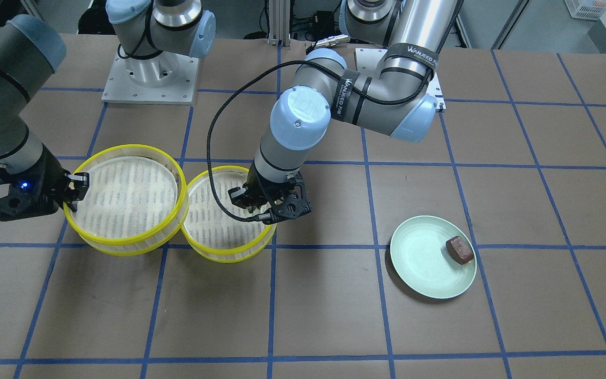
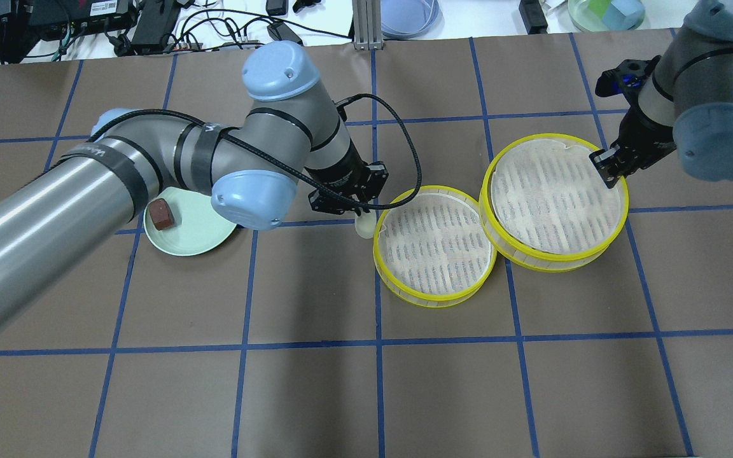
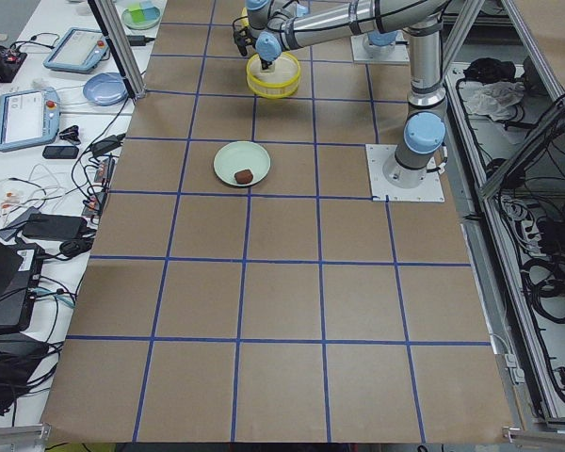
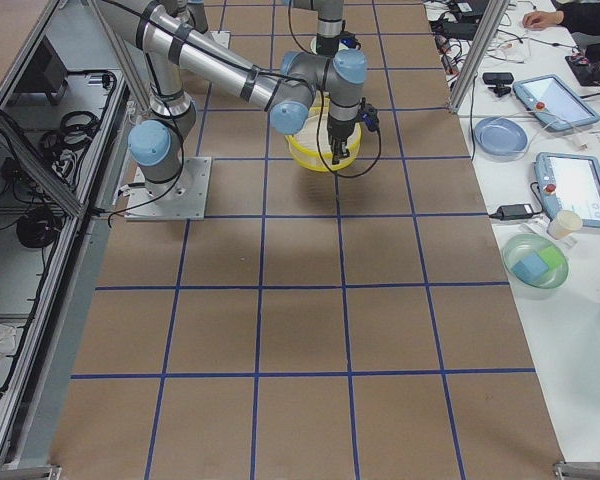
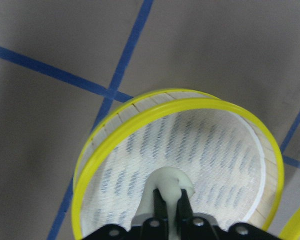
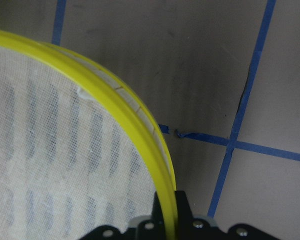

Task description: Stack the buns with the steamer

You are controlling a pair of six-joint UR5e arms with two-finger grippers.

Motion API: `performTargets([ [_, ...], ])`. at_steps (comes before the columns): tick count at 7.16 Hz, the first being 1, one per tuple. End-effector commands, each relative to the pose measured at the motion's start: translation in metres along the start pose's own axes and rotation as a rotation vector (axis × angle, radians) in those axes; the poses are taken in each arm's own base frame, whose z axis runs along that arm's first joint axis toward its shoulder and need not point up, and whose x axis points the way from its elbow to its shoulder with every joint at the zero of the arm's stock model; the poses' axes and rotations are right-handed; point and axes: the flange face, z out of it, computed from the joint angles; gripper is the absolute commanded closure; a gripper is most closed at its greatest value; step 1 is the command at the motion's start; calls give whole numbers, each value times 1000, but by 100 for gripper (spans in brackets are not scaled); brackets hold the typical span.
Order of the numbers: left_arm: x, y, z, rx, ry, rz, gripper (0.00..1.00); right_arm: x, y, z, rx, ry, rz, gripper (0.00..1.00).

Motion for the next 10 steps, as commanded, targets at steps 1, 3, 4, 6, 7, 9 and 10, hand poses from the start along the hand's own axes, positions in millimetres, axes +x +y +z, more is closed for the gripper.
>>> performTargets([
  [1, 18, 12, 28, -37, 14, -50, 43, 0, 0, 0, 0, -1, 2, 100],
  [3, 19, 14, 27, -34, 16, -46, 24, 0, 1, 1, -1, -1, 2, 100],
  [4, 19, 15, 23, -30, 18, -45, 23, -1, 1, 0, 0, -1, 3, 100],
  [6, 19, 15, 21, -25, 19, -45, 22, -2, 2, 1, -2, -3, 14, 100],
  [7, 19, 15, 22, -25, 17, -40, 22, -4, 3, 1, -8, -8, 18, 100],
  [9, 2, -7, -5, 46, -7, 64, 17, -17, 1, 2, -16, -11, 26, 100],
  [10, -24, -40, -28, 86, -36, 104, 13, -35, -1, 2, -32, -25, 72, 100],
])
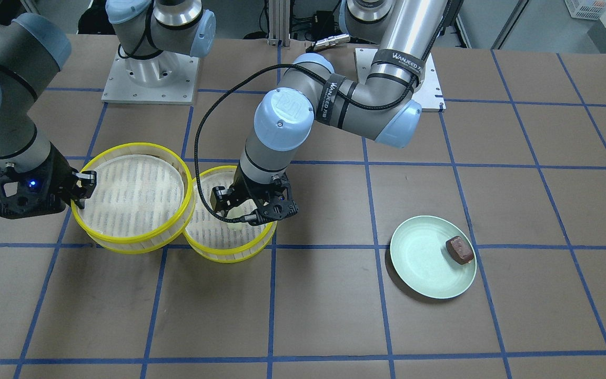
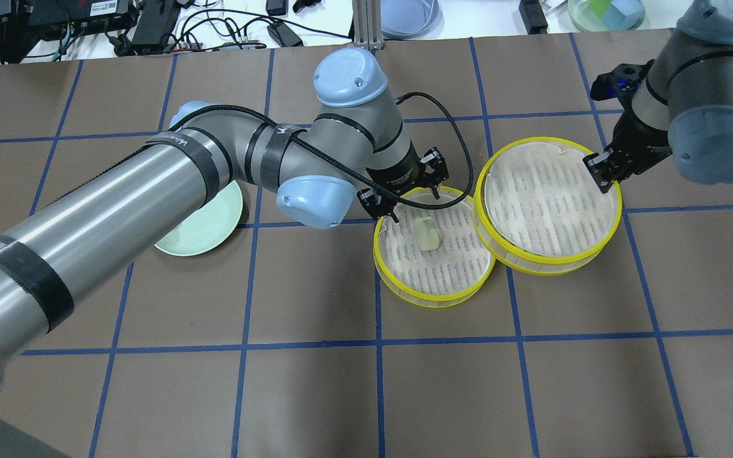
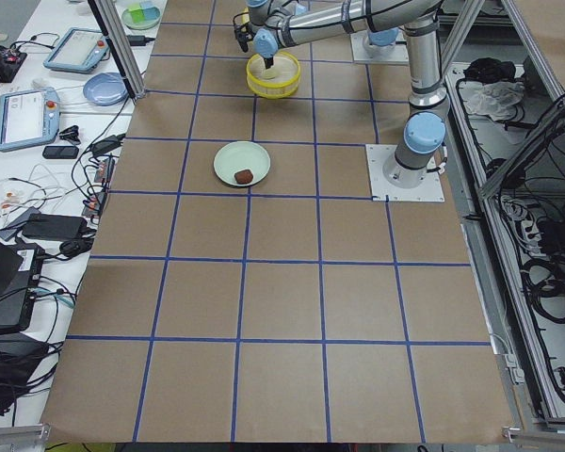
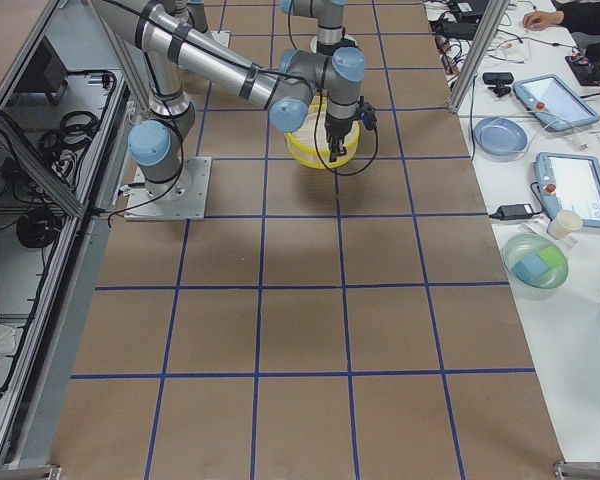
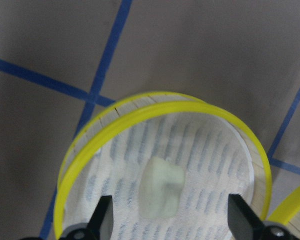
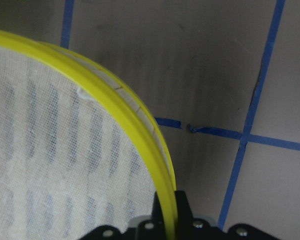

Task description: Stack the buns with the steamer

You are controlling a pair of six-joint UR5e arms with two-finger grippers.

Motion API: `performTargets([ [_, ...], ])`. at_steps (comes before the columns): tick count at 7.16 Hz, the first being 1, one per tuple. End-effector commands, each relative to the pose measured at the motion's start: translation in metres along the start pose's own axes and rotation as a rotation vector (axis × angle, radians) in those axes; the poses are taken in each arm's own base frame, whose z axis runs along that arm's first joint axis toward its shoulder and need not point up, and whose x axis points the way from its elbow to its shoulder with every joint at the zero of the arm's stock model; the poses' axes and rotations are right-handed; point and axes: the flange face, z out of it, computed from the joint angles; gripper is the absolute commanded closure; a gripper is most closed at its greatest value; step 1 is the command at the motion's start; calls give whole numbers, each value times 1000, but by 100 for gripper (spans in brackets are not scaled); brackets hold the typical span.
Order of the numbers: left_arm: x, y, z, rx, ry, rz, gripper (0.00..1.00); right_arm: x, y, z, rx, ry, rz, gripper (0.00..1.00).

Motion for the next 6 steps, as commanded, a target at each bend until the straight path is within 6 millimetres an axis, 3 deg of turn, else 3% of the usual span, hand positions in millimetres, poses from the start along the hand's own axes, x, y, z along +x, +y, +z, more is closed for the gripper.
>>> performTargets([
  [1, -52, -49, -53, 46, -46, 111, 11, -48, -3, 1, -22, -19, 57, 100],
  [4, -158, -113, -118, 38, -181, 270, 8, -164, -10, 10, -18, -27, 117, 100],
  [6, -226, -157, -127, 18, -196, 345, 8, -171, -15, 27, 13, -18, 57, 100],
])
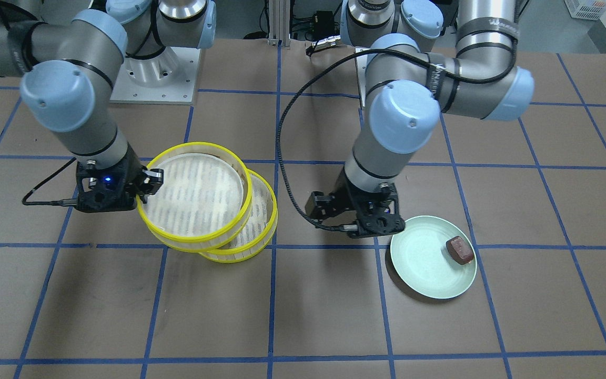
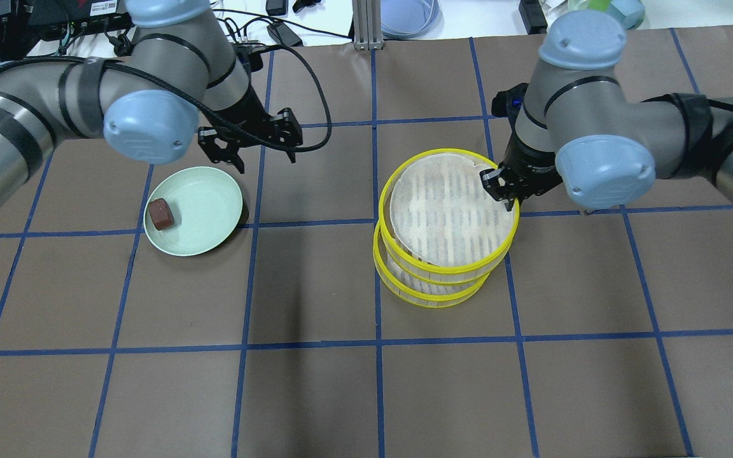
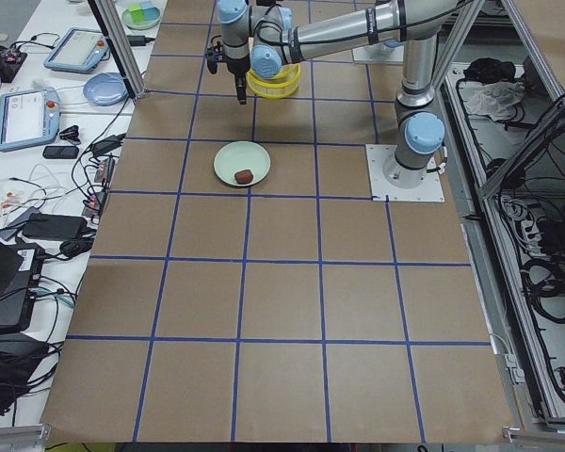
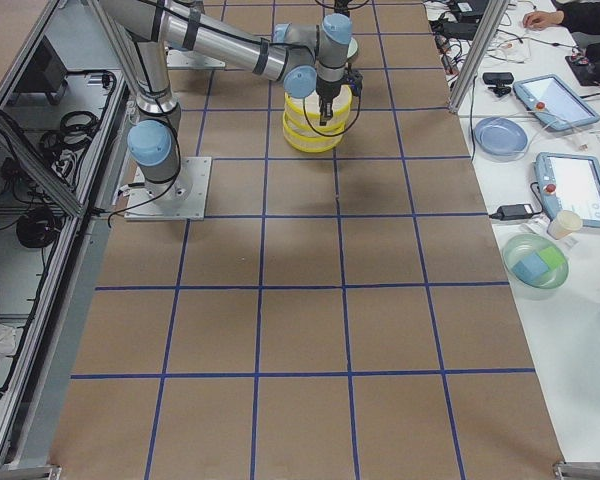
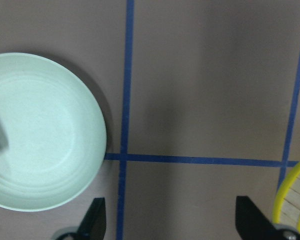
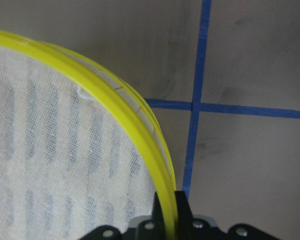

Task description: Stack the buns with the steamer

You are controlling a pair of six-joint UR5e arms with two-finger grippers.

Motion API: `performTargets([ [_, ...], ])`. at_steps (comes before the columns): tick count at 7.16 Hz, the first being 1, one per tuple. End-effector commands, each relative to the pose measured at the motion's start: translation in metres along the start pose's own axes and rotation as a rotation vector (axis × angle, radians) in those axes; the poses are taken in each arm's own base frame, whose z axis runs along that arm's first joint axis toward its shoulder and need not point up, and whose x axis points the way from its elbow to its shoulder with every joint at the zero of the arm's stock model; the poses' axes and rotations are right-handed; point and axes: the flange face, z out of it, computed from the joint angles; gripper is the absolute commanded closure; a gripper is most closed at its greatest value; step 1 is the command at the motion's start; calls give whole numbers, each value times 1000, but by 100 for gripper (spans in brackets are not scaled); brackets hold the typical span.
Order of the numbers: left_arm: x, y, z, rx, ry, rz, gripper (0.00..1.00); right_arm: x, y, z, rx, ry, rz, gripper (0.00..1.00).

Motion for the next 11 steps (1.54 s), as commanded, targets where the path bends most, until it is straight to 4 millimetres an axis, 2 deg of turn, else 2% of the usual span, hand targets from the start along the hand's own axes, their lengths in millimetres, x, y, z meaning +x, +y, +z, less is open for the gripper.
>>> performTargets([
  [1, -104, -25, 12, -14, -70, 4, 9, -8, -2, 17, 35, 16, -74, 100],
  [2, -143, -31, 25, -37, -107, 16, 10, -8, -1, 19, 31, 15, -75, 100],
  [3, -161, -35, 43, -47, -104, -9, 10, -7, 0, 20, 27, 20, -91, 100],
  [4, -164, -39, 57, -47, -104, -12, 10, -6, 2, 25, 18, 23, -114, 100],
  [5, -167, -42, 81, -57, -99, -21, 10, -6, 3, 27, 13, 22, -116, 100],
  [6, -168, -38, 100, -73, -93, -26, 10, -2, 4, 30, 7, 22, -113, 100],
  [8, -170, -39, 119, -80, -98, -22, 10, 8, 2, 30, 4, 23, -129, 100],
  [10, -171, -39, 121, -86, -103, -26, 10, 9, 2, 31, 3, 21, -129, 100],
  [11, -174, -38, 123, -95, -106, -29, 14, 9, 1, 33, 0, 19, -127, 100],
])
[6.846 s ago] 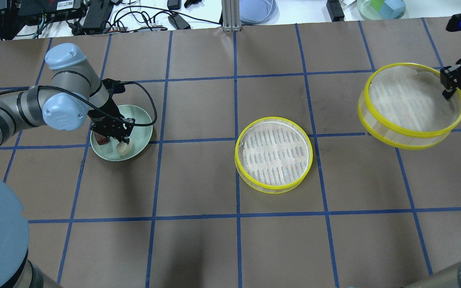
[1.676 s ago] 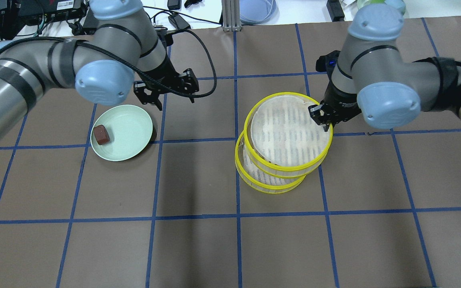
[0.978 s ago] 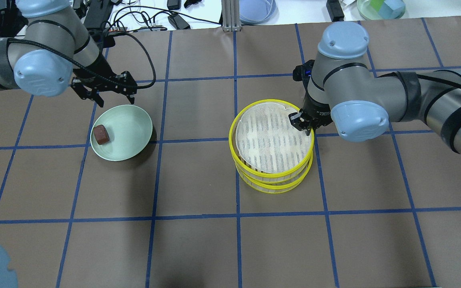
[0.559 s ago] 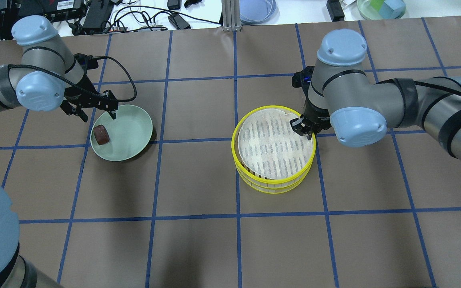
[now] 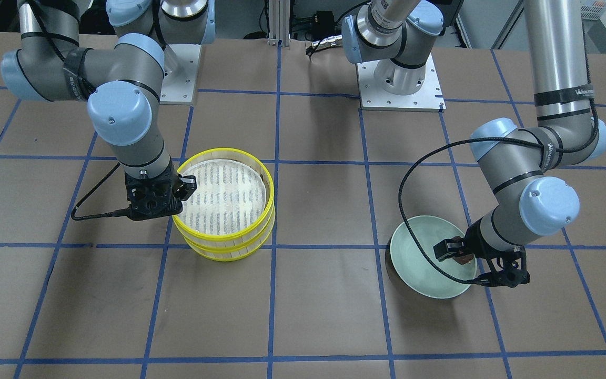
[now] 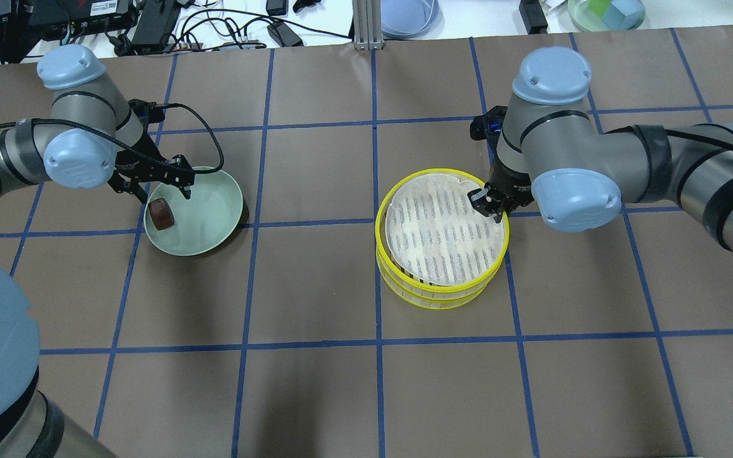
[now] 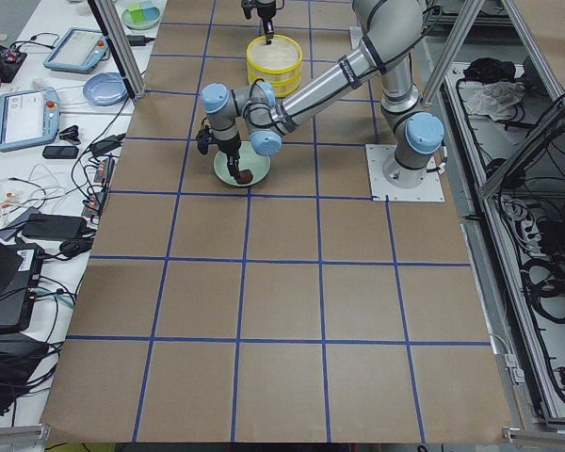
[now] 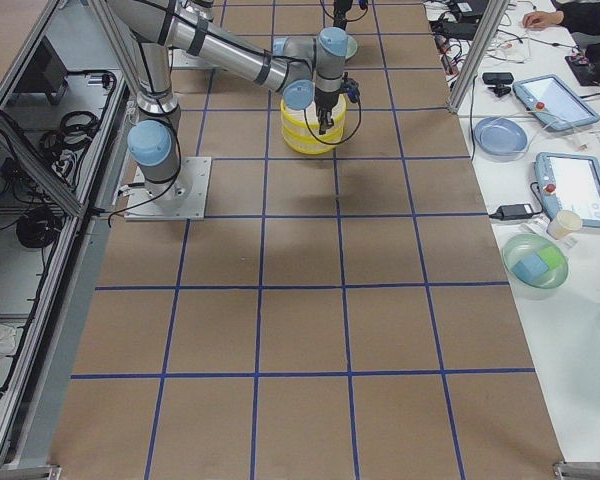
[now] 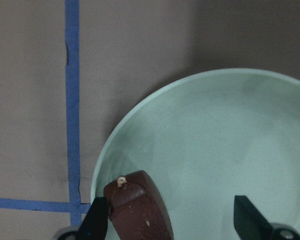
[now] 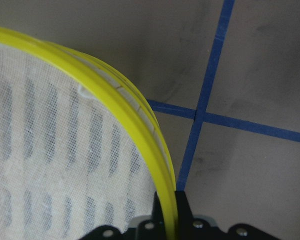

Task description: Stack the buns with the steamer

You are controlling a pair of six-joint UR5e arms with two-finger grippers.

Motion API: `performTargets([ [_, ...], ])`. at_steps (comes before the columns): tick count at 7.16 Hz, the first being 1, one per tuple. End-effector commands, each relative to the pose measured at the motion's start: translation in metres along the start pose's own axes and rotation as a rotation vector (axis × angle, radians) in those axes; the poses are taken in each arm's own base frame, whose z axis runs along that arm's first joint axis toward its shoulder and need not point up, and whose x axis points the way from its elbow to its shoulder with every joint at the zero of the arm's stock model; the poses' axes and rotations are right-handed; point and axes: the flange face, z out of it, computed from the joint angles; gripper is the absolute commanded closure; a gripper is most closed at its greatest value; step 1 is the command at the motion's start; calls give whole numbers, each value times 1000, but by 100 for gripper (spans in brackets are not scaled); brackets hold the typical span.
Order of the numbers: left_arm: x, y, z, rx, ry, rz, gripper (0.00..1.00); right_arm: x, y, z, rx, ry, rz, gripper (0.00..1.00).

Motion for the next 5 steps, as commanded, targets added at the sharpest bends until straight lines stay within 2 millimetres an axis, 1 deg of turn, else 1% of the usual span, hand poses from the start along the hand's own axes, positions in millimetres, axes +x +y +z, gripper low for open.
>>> performTargets([
  [1, -9, 0, 4, -12, -2, -4, 21, 1, 0, 3, -5, -3, 3, 100],
  [2, -10, 1, 4, -17, -1, -2, 38, 0, 0, 7, -14, -4, 2, 100],
  [3, -10, 1, 4, -19, -2, -2, 51, 0, -1, 9, -21, -4, 2, 100],
  [4, -10, 1, 5, -20, -2, 1, 69, 0, -1, 10, -22, -4, 2, 100],
  [5, -9, 3, 10, -31, 0, 2, 85, 0, 0, 11, -27, -3, 7, 84],
])
